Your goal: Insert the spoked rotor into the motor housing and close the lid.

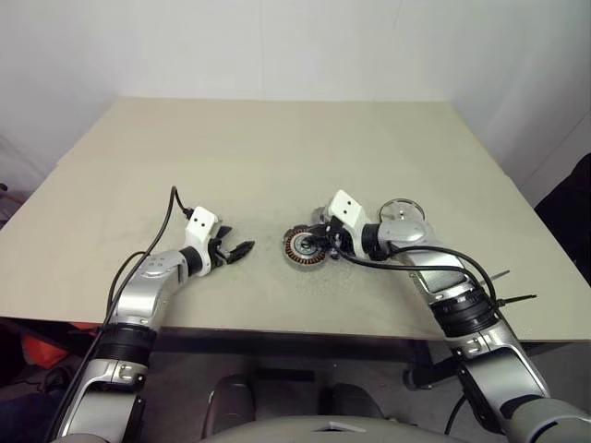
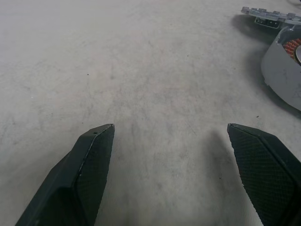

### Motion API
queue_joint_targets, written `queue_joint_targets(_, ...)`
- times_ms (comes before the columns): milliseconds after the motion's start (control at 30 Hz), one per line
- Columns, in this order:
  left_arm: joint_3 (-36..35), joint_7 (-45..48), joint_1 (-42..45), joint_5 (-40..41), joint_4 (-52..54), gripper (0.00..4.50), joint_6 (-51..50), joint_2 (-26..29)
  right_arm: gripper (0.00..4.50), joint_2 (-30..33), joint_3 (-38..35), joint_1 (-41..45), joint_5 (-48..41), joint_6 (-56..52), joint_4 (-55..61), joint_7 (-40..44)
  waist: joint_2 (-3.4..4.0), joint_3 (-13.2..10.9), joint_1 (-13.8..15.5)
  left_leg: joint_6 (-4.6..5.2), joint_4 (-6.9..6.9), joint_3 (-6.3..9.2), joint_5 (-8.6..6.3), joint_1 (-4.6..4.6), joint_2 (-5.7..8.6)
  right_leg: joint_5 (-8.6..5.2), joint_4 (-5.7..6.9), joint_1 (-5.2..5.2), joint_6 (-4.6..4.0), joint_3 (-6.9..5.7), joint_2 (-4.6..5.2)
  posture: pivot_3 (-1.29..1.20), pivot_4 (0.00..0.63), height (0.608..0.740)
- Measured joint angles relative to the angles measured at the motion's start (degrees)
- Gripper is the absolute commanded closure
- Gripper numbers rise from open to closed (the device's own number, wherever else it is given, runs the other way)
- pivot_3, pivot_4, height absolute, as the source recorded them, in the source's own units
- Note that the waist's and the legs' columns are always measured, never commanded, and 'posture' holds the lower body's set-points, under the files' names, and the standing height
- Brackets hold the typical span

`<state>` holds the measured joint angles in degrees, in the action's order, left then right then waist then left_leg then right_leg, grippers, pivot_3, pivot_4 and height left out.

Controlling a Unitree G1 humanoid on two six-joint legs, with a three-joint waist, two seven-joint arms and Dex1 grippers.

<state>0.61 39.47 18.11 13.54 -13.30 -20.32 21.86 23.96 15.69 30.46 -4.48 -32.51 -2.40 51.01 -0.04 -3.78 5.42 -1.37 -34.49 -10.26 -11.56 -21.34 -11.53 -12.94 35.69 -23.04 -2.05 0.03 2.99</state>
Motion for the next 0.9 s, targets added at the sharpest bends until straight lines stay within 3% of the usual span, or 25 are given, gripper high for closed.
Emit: queue_joint_targets(900,-0.22,-0.39,-0.07,-0.33,-0.47,0.42,0.39,0.16,4.47,-0.71,2.32,-1.08,-0.21,-1.53,-0.55,-0.18,0.0,0.01,-0.03,-0.06,0.0,0.04,0.04,0.16,0.0,0.0,0.03,0.13,0.0,-0.01,0.0,0.0,0.0,0.74)
